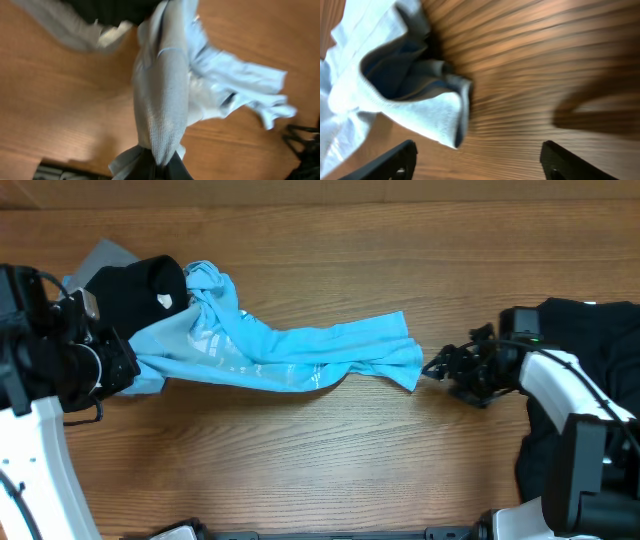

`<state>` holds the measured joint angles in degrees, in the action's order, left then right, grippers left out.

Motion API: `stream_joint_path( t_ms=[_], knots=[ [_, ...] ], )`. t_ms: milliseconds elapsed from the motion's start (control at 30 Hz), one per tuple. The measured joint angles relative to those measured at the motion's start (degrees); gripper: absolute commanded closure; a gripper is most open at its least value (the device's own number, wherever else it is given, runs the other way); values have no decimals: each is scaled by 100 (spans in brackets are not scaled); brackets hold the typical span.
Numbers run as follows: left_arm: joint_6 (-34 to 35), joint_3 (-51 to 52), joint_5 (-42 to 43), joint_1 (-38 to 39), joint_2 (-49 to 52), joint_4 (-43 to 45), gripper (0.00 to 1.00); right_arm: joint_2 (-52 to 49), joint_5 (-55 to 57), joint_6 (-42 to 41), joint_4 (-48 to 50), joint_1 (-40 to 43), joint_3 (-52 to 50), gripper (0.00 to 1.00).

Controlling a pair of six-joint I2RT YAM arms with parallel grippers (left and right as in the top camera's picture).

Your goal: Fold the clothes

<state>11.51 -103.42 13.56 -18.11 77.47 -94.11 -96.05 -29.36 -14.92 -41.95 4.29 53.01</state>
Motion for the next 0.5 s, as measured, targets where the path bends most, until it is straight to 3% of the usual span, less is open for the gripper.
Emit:
stream_joint_path(
  t_ms=[300, 367, 400, 433, 500],
  knots=[
    [-122, -643, 302, 0, -98, 81, 96, 0, 483, -339, 1241, -1204, -188, 17],
    [-127, -745, 302, 0, -96, 44, 96, 0, 743, -376, 1528, -1276, -203, 21],
    [-127, -809, 299, 0, -96, 20, 96, 0, 850, -398, 1657, -1285, -203, 32],
    [-142, -892, 299, 0, -96, -2, 96, 0, 914, -420, 1744, -1290, -203, 35],
    [-146, -1034, 302, 0, -98, -26, 96, 0, 957, -457, 1912, -1292, -203, 30]
  ],
)
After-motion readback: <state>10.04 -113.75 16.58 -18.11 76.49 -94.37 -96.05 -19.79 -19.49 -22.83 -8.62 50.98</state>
